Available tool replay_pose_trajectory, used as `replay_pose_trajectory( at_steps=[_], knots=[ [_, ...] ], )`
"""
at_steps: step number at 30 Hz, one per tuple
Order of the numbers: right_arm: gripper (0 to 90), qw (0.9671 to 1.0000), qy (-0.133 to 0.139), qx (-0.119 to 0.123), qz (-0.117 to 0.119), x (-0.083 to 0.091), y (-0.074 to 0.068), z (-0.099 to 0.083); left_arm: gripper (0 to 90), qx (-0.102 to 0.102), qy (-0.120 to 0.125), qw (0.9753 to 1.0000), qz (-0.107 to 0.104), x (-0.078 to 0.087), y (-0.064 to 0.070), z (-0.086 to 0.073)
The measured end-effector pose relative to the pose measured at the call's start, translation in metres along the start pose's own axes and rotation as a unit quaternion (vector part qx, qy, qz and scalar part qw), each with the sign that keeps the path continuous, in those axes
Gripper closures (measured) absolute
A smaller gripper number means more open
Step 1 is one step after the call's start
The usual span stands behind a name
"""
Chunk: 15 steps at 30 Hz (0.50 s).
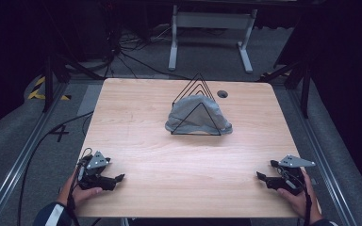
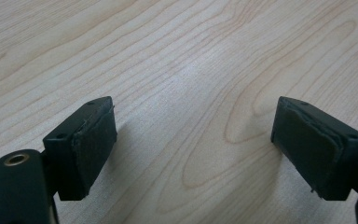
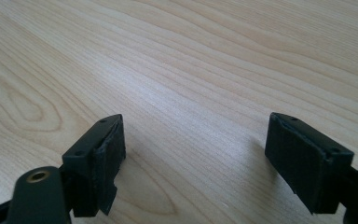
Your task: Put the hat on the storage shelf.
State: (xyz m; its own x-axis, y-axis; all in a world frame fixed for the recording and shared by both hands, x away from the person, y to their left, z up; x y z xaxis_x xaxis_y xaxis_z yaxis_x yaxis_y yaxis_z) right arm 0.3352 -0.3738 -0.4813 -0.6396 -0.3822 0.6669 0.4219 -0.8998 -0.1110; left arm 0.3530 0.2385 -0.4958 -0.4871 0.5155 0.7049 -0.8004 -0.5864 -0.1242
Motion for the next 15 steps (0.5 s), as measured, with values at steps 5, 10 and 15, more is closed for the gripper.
replay_pose_trajectory(
  at_steps=[5, 10, 15],
  knots=[
    [20.5, 1.0000, 0.000, 0.000, 0.000, 0.0000, 0.0000, 0.0000, 14.3, 0.004, 0.000, 1.0000, 0.003, -0.0005, 0.0005, 0.0004],
    [20.5, 1.0000, -0.001, 0.001, 0.000, 0.0002, 0.0000, 0.0000, 14.3, 0.004, 0.001, 1.0000, 0.003, -0.0005, 0.0004, 0.0003],
    [20.5, 1.0000, -0.001, 0.001, 0.000, 0.0002, 0.0001, 0.0000, 14.3, 0.004, 0.000, 1.0000, 0.003, -0.0005, 0.0004, 0.0003]
  ],
)
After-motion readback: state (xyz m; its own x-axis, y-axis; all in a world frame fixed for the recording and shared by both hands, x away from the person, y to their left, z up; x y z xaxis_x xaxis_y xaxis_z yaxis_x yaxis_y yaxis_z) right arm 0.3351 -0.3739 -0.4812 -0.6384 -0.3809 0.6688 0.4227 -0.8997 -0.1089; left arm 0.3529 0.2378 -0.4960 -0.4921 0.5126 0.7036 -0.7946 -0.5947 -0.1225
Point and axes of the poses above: each handheld gripper's, and its own axes: x roughly backward along the jaws, z roughly out of its top, y roughly to its right, the point moved 2 cm from there along -x, roughly forward along the jaws, and after that the axes turned 11 degrees about -x, right-handed, at the moved point
